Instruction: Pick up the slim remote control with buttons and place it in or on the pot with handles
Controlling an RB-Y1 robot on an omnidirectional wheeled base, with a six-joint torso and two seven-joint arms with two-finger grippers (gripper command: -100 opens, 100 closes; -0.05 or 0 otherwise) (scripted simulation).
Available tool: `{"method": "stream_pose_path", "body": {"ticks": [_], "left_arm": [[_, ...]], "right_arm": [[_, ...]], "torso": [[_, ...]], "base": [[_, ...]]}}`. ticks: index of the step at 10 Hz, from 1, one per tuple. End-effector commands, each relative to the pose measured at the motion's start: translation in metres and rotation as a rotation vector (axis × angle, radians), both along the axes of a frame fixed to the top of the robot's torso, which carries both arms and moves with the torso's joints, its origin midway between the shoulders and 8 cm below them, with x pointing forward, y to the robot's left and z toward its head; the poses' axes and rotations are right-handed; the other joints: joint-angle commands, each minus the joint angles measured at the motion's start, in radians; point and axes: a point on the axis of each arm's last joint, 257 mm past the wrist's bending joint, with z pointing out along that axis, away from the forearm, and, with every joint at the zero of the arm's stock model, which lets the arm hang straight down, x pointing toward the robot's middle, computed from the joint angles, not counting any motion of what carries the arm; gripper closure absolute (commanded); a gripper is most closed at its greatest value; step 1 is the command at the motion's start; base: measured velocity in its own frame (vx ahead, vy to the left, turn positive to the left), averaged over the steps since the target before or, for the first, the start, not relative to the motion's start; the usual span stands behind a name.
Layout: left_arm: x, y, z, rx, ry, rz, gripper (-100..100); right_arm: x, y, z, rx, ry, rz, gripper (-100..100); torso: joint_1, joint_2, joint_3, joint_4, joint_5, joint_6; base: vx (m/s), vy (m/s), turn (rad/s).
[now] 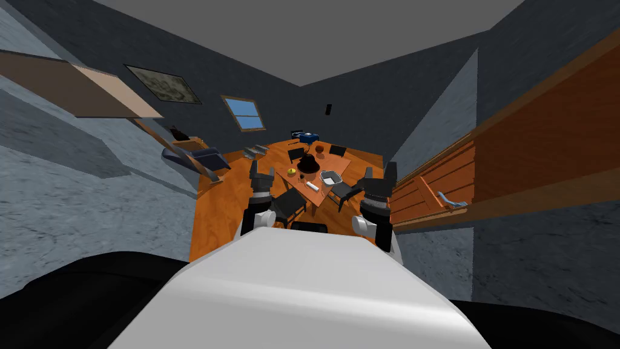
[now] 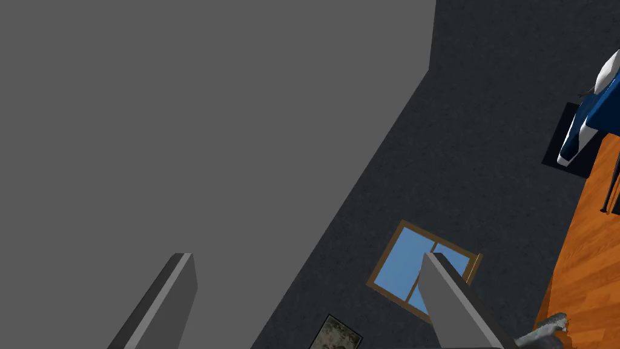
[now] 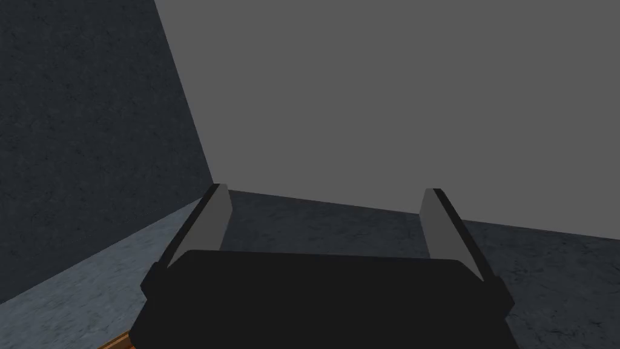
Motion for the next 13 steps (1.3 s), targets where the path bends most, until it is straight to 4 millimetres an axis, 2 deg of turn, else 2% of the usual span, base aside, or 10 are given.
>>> {"method": "stream_pose_path", "body": {"ticks": [1,4,7,8,11,12,13], "left_arm": [[0.003,-0.002,-0.008,0.014,0.025,-0.018,-100],[0.013,-0.003,-0.036,0.033,0.116,-0.065,-100],[0.025,0.001,-0.082,0.030,0.255,-0.114,-100],[0.025,0.001,-0.082,0.030,0.255,-0.114,-100],[0.032,0.013,-0.143,0.013,0.434,-0.151,-100],[0.032,0.013,-0.143,0.009,0.433,-0.152,-100],[0.032,0.019,-0.166,-0.001,0.501,-0.161,-100]], "right_arm": [[0.000,0.000,0.000,0.000,0.000,0.000,0],[0.000,0.000,0.000,0.000,0.000,0.000,0],[0.000,0.000,0.000,0.000,0.000,0.000,0],[0.000,0.000,0.000,0.000,0.000,0.000,0],[0.000,0.000,0.000,0.000,0.000,0.000,0],[0.000,0.000,0.000,0.000,0.000,0.000,0],[0.000,0.000,0.000,0.000,0.000,0.000,0]], "torso": [[0.000,0.000,0.000,0.000,0.000,0.000],[-0.007,0.006,0.003,0.001,-0.002,0.000],[-0.012,0.008,0.004,0.002,-0.003,0.001],[-0.014,0.008,0.005,0.002,-0.003,0.001],[-0.009,0.005,0.003,0.001,-0.002,0.001],[-0.011,0.007,0.004,0.002,-0.003,0.000],[-0.009,0.007,0.004,0.002,-0.002,0.000]], "base": [[-0.028,-0.033,-0.159],[-0.092,-0.111,-0.265],[-0.102,-0.187,-0.427],[-0.059,-0.140,-0.144],[-0.052,-0.160,-0.432],[-0.062,-0.153,-0.337],[-0.043,-0.144,-0.389]]}}
